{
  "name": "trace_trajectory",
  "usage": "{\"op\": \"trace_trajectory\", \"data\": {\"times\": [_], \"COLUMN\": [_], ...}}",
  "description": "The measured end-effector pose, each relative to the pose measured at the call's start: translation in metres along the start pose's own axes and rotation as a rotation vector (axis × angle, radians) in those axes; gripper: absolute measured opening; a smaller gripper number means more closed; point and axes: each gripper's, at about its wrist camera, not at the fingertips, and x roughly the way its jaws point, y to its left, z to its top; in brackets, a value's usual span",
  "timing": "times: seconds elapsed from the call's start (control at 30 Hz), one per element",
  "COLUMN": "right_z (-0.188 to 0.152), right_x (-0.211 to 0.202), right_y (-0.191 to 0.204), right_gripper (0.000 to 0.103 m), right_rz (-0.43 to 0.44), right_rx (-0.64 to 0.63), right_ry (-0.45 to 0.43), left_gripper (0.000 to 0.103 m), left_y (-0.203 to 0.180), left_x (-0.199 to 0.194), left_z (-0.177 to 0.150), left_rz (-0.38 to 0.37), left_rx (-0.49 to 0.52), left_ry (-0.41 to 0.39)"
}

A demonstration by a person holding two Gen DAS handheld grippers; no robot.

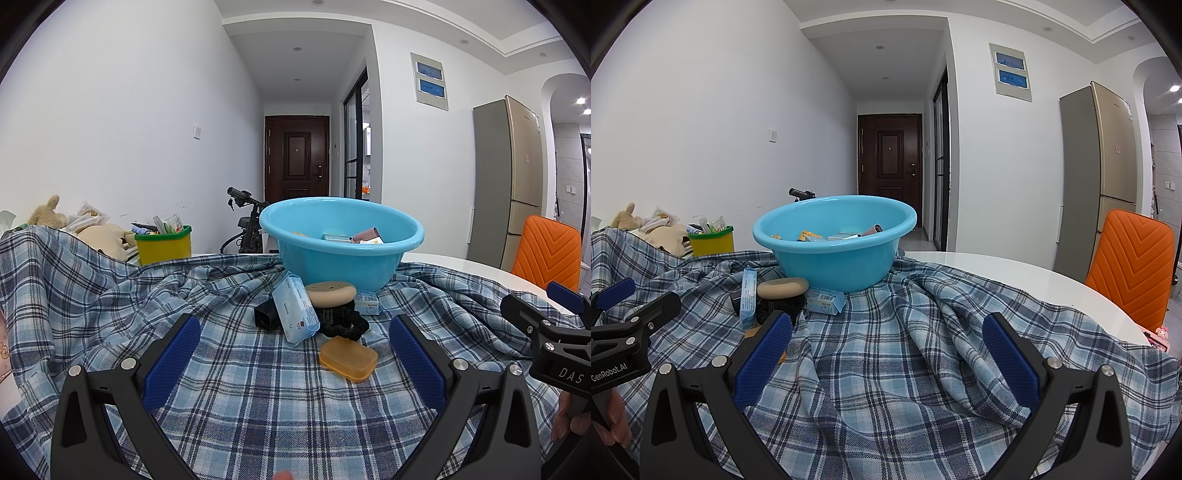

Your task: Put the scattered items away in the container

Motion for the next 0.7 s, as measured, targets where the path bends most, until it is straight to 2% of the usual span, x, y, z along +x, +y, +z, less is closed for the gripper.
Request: {"op": "trace_trajectory", "data": {"times": [0.7], "right_z": [-0.0021], "right_x": [0.0015], "right_y": [0.0032], "right_gripper": [0.103], "right_rz": [-0.002], "right_rx": [0.002], "right_ry": [0.003], "left_gripper": [0.103], "left_y": [-0.0024], "left_x": [-0.0006], "left_z": [0.0005], "left_rz": [0.000], "left_rx": [0.007], "left_ry": [0.002]}}
